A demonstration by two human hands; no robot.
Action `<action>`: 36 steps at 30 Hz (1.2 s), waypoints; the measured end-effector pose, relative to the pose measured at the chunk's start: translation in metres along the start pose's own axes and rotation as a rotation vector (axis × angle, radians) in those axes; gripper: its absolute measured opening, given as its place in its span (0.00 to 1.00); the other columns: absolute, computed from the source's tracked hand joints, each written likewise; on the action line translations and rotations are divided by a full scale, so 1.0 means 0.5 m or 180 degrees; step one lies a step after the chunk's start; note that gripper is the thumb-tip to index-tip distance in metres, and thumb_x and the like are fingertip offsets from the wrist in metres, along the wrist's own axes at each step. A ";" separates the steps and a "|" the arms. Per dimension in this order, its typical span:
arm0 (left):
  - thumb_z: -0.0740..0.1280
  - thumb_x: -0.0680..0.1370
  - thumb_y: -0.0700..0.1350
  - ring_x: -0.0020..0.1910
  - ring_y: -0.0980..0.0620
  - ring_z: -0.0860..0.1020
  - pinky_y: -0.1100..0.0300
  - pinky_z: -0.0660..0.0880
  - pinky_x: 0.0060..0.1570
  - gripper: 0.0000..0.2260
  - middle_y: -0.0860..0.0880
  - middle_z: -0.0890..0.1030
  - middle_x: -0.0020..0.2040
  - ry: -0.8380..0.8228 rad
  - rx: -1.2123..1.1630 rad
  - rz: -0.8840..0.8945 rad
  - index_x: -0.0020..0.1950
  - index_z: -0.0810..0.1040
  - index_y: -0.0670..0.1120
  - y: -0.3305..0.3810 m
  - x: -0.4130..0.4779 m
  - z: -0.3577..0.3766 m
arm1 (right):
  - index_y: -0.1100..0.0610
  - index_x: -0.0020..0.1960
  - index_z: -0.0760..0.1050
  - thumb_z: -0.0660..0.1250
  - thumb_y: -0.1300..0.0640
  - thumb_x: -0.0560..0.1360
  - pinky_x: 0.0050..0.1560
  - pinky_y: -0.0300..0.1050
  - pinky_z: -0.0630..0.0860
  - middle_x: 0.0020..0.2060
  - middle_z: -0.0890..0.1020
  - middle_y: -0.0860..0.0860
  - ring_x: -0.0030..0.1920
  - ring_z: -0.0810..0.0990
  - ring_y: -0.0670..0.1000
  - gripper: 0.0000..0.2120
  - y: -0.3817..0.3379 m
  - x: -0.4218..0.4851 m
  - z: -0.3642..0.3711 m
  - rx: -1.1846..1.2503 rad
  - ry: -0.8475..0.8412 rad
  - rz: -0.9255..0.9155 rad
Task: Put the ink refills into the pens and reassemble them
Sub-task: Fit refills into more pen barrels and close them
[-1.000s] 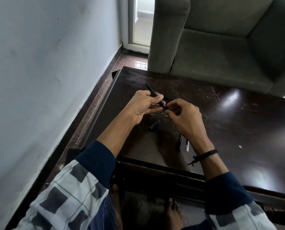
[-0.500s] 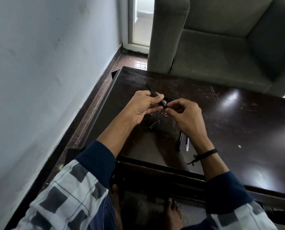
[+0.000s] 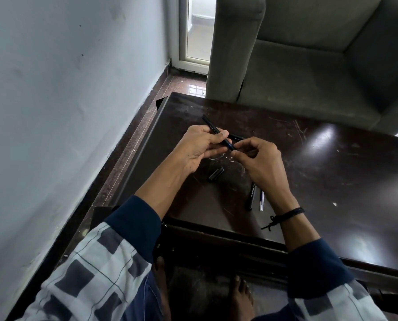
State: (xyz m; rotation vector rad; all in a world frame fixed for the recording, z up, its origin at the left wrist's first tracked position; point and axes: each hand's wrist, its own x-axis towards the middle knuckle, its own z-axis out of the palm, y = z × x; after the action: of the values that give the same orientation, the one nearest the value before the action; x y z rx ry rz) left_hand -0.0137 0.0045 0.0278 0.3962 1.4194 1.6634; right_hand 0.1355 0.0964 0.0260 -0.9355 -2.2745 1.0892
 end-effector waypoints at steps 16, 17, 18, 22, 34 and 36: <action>0.71 0.79 0.36 0.50 0.46 0.86 0.57 0.83 0.49 0.04 0.41 0.87 0.47 0.0058 0.0076 0.0038 0.52 0.82 0.39 -0.002 0.003 -0.001 | 0.48 0.52 0.81 0.77 0.53 0.75 0.43 0.38 0.77 0.44 0.82 0.43 0.45 0.81 0.43 0.09 0.001 -0.003 0.002 -0.0064 0.0029 0.0077; 0.71 0.79 0.36 0.50 0.46 0.86 0.57 0.83 0.49 0.04 0.41 0.87 0.47 0.0061 0.0077 0.0042 0.52 0.82 0.39 -0.002 0.003 -0.002 | 0.48 0.52 0.81 0.78 0.53 0.74 0.44 0.40 0.78 0.44 0.82 0.43 0.45 0.81 0.43 0.09 0.002 -0.003 0.001 -0.0112 0.0039 0.0097; 0.71 0.78 0.36 0.50 0.46 0.86 0.57 0.83 0.49 0.04 0.41 0.86 0.47 0.0067 0.0083 0.0044 0.53 0.82 0.39 -0.002 0.003 -0.002 | 0.49 0.52 0.81 0.78 0.53 0.74 0.45 0.42 0.79 0.43 0.82 0.43 0.45 0.81 0.44 0.09 0.002 -0.003 0.001 -0.0155 0.0048 0.0123; 0.71 0.78 0.35 0.50 0.46 0.86 0.56 0.83 0.49 0.05 0.40 0.86 0.48 0.0092 0.0100 0.0032 0.53 0.82 0.38 -0.003 0.003 -0.001 | 0.49 0.51 0.82 0.74 0.53 0.77 0.49 0.48 0.82 0.42 0.83 0.43 0.45 0.82 0.44 0.03 0.000 -0.004 0.000 -0.0252 0.0028 0.0211; 0.71 0.78 0.35 0.51 0.46 0.86 0.56 0.83 0.49 0.03 0.40 0.86 0.48 0.0122 0.0105 0.0037 0.52 0.82 0.39 -0.003 0.000 0.001 | 0.50 0.52 0.82 0.75 0.54 0.76 0.50 0.50 0.83 0.43 0.82 0.44 0.46 0.82 0.46 0.06 0.000 -0.006 0.004 -0.0268 0.0008 0.0283; 0.70 0.78 0.35 0.50 0.46 0.86 0.56 0.83 0.50 0.03 0.40 0.87 0.48 0.0124 0.0111 0.0038 0.51 0.82 0.39 -0.003 0.000 0.001 | 0.50 0.52 0.82 0.73 0.53 0.78 0.52 0.52 0.83 0.43 0.83 0.45 0.45 0.83 0.46 0.04 0.000 -0.006 0.005 -0.0302 -0.0023 0.0277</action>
State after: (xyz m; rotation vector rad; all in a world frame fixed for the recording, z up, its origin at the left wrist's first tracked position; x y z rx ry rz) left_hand -0.0128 0.0048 0.0264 0.3946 1.4791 1.6662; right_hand 0.1360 0.0931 0.0244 -1.0789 -2.3281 1.0293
